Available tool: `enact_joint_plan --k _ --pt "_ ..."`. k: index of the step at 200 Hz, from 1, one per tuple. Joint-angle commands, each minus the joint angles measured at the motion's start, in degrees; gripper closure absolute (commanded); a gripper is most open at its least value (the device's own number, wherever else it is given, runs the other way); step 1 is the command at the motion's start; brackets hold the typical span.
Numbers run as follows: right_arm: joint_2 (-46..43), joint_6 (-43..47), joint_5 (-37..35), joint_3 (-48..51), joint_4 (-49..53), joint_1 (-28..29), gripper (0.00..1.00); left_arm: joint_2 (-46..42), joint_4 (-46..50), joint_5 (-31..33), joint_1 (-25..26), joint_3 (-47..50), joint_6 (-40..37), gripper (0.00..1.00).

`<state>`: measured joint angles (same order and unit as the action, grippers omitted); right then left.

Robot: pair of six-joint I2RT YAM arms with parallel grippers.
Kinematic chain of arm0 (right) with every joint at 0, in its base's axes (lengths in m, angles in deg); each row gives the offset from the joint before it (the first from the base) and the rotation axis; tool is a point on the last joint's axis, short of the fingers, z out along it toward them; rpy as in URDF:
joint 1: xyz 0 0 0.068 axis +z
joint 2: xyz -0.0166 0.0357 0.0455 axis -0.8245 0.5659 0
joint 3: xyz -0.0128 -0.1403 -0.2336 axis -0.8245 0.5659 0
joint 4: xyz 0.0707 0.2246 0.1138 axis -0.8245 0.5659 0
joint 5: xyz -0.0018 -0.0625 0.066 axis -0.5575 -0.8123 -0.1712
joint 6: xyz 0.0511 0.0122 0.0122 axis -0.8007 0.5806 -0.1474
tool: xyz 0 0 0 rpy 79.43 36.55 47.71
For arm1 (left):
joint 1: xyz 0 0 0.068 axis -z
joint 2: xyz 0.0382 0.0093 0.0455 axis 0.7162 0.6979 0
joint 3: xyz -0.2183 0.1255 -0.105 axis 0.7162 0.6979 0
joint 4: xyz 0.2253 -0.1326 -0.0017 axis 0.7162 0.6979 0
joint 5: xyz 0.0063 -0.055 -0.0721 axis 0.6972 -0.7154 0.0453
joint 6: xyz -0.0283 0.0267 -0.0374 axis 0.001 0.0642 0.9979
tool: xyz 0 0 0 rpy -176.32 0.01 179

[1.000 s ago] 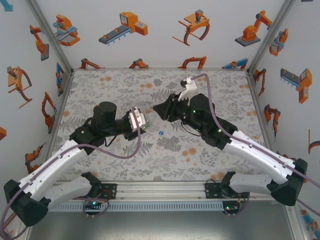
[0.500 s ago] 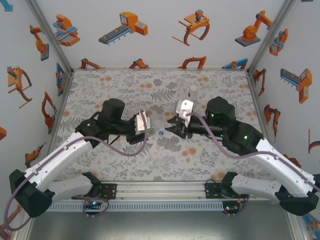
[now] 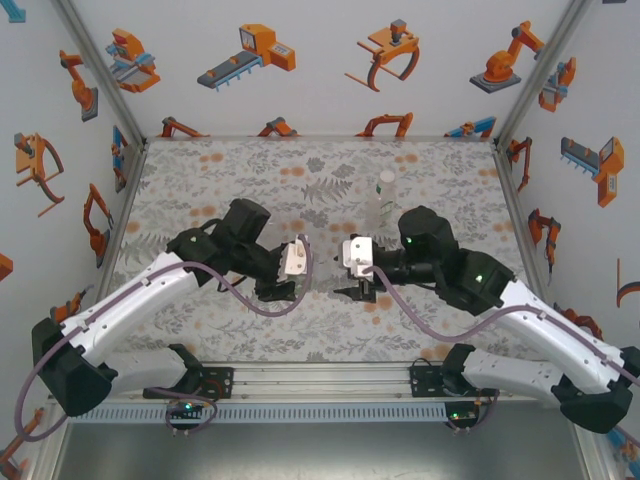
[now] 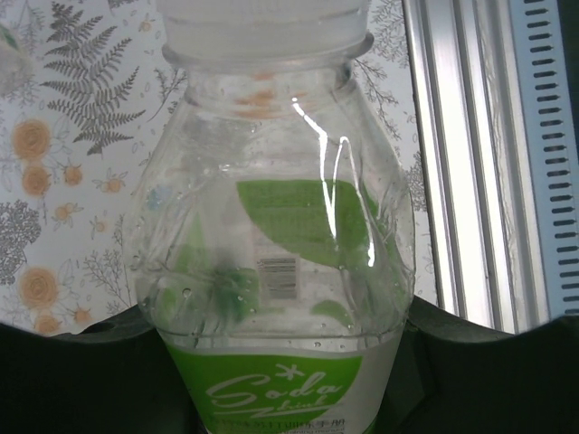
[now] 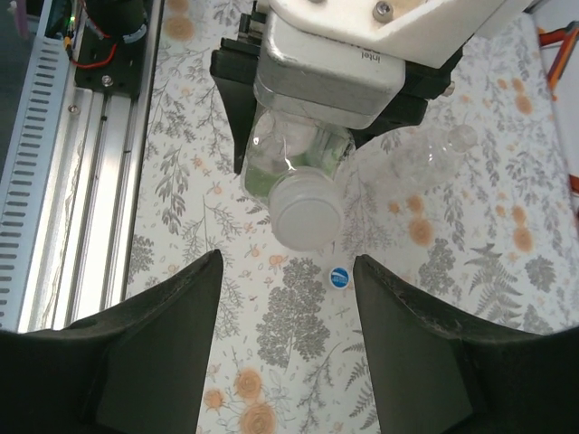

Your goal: Screw on the bottle caps

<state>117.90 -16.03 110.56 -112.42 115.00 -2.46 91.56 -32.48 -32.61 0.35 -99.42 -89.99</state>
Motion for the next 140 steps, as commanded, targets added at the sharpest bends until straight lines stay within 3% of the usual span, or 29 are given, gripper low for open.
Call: enact_joint_plan --k 1,81,140 --pt "0.79 -1.52 1.81 1.4 -5.17 -0.08 0.42 0.3 2.37 -1.52 0.76 -1.35 -2.05 1.0" --pt "3.16 -3.02 4.27 0.98 -8.18 -0.08 0.49 0.44 2.68 -0.8 2.08 -1.24 -2.4 1.0" --pt "3.06 -2.98 4.05 1.09 -7.6 -0.13 0.65 0.36 2.82 -0.78 2.25 -1.39 -2.34 1.0"
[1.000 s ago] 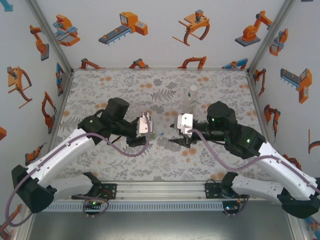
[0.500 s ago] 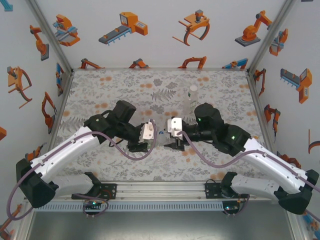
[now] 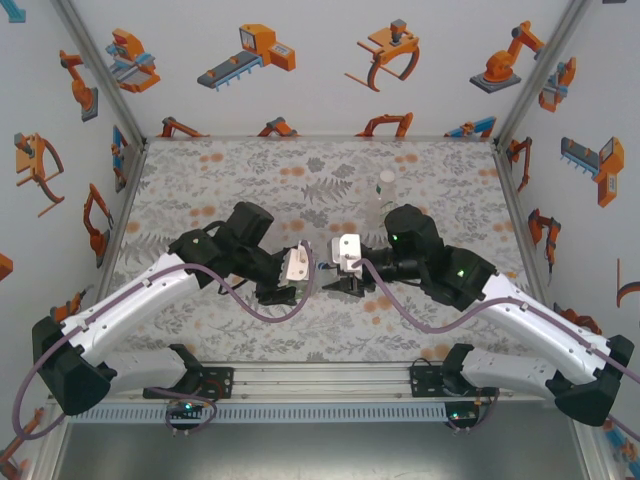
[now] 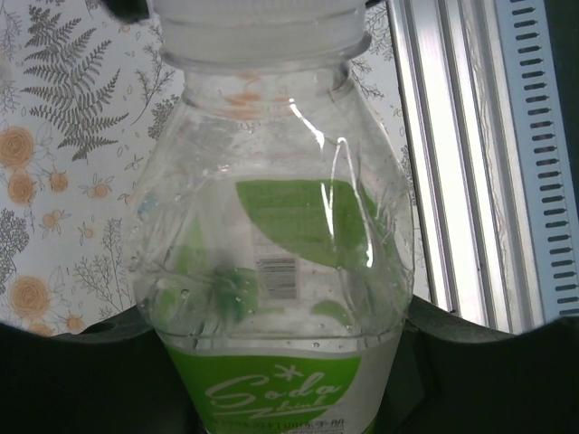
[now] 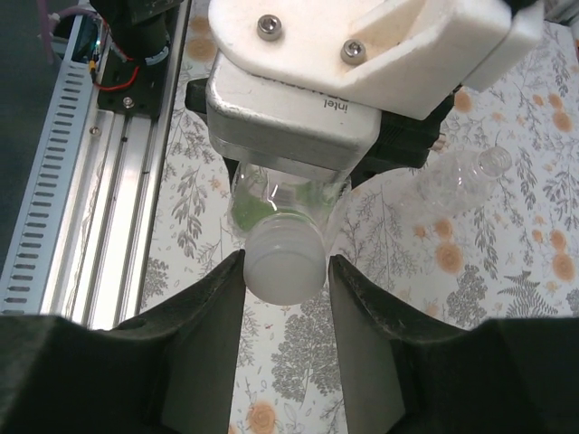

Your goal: Screw on the bottle caps

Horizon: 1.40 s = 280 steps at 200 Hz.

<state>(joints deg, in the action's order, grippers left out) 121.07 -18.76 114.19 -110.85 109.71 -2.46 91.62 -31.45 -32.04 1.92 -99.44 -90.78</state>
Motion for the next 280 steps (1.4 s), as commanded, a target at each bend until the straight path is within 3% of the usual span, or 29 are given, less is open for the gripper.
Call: enact_joint_plan --k 1,26,48,78,106,151,188,227,247,280 --pt "-0.12 -0.26 0.47 -0.49 -2.32 -0.1 0.65 0.33 1.79 -1.32 0.68 -1.36 -1.56 1.0" --pt "-0.2 -0.28 0.73 -0.58 -2.23 -0.09 0.76 0.39 1.79 -1.22 0.72 -1.51 -1.51 1.0" --pt "0.06 -1.31 -0.76 -0.86 -1.88 -0.13 1.0 0.43 1.79 -0.58 0.71 -1.57 -1.45 1.0" --pt "-0.68 -12.66 -7.47 2.91 -10.91 -0.08 1.0 0.3 1.36 1.0 0.85 -1.57 -1.12 1.0" --pt "-1.13 -30.06 -11.75 7.59 -20.9 -0.08 1.0 -0.64 -0.24 3.1 0.86 -0.89 -0.39 1.0" --pt "-5.19 -51.04 -22.8 12.64 -24.91 -0.02 1.0 -2.84 -3.73 7.76 0.82 0.63 1.05 1.0" --pt "-6.26 -67.26 -27.44 17.65 -32.12 0.01 1.0 -4.15 -5.36 8.9 0.86 1.47 1.42 1.0" --pt "-7.74 -64.91 -28.77 17.44 -32.45 0.08 1.0 -4.32 -6.11 8.75 0.86 1.72 1.76 1.0" --pt "-8.56 -58.2 -24.88 16.51 -32.64 0.08 0.72 -4.71 -6.51 8.27 0.77 1.89 2.05 1.0" --pt "-10.12 -32.57 -15.87 9.15 -17.49 0.03 0.52 -5.27 -6.73 3.75 0.51 2.25 1.77 1.0"
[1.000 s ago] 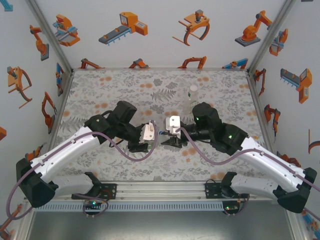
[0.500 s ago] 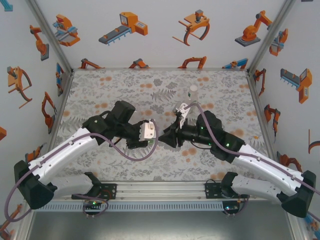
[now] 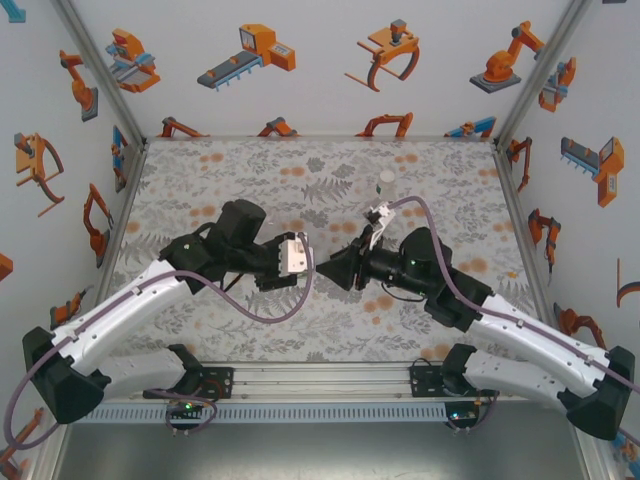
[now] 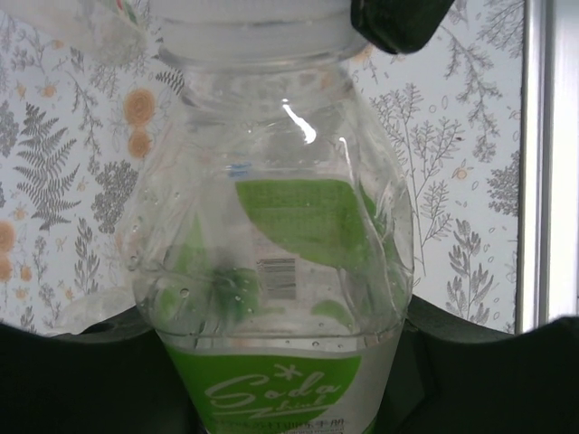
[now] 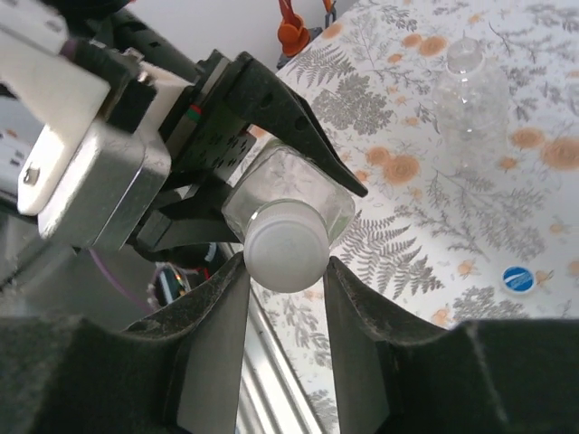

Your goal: Screw on the bottle caps

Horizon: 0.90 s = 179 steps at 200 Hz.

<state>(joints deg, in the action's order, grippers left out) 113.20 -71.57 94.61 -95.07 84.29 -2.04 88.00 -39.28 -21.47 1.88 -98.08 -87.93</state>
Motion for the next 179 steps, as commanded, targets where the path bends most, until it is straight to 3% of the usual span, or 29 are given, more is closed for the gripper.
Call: enact_joint_plan --k 1,27,65,122,179 --pt "-2.3 21.26 3.86 -6.88 8.52 -0.35 0.51 -1.64 1.09 -6.98 0.55 0.9 -1.03 1.0" --pt "-2.17 38.33 7.82 -12.12 19.75 -0.36 0.38 -1.62 1.38 -9.02 0.55 0.86 -1.3 1.0" --pt "1.67 49.18 16.93 -17.08 26.48 -0.34 0.35 -2.12 1.41 -10.83 0.58 1.01 -1.73 1.0" --pt "5.99 51.38 18.05 -19.01 24.15 -0.37 0.36 -2.14 1.26 -12.6 0.46 1.01 -1.8 1.0" --pt "6.06 49.5 20.3 -16.61 17.62 -0.32 0.48 -2.22 1.01 -12.5 0.42 0.99 -1.58 1.0"
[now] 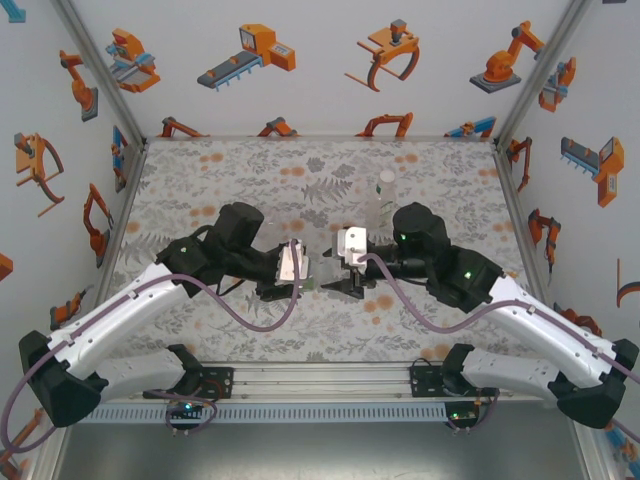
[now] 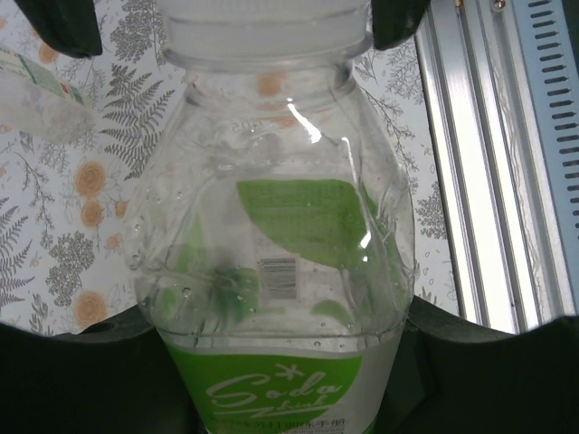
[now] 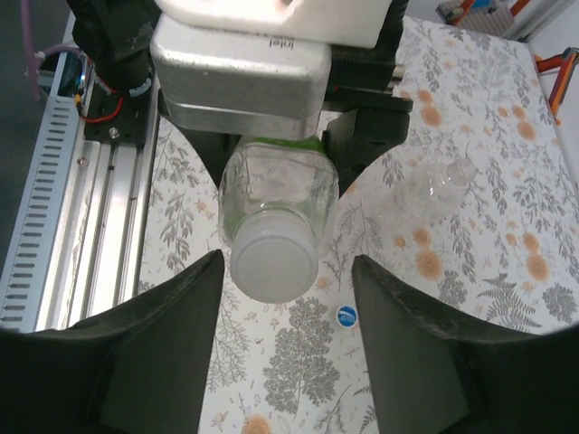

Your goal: Screw on the bottle caps

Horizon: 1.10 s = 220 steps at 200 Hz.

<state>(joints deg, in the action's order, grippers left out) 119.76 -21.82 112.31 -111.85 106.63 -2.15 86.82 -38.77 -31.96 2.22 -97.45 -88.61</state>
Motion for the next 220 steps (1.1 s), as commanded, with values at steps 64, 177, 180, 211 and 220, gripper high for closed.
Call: enact_joint_plan --k 64,177,180,211,220 --pt "0.54 -0.82 3.16 0.43 -4.94 -0.25 0.57 -1.41 0.27 -2.0 0.09 0.51 -0.78 1.0" --pt "0.11 -3.9 -6.19 0.68 -4.85 -0.28 1.0 -5.35 -6.73 0.05 -0.1 4.04 2.42 0.29" --pt "0.14 -3.94 -6.59 0.7 -4.79 -0.3 1.0 -5.83 -7.49 0.23 -0.21 4.4 2.68 0.28" --pt "1.89 -5.85 -12.35 -0.9 -2.18 -1.29 1.0 -9.57 -14.01 3.5 -1.31 7.84 5.15 0.15" --pt "2.92 -6.7 -13.38 -1.66 -1.19 -2.05 1.0 -10.43 -15.4 4.34 -1.71 8.42 5.64 0.13"
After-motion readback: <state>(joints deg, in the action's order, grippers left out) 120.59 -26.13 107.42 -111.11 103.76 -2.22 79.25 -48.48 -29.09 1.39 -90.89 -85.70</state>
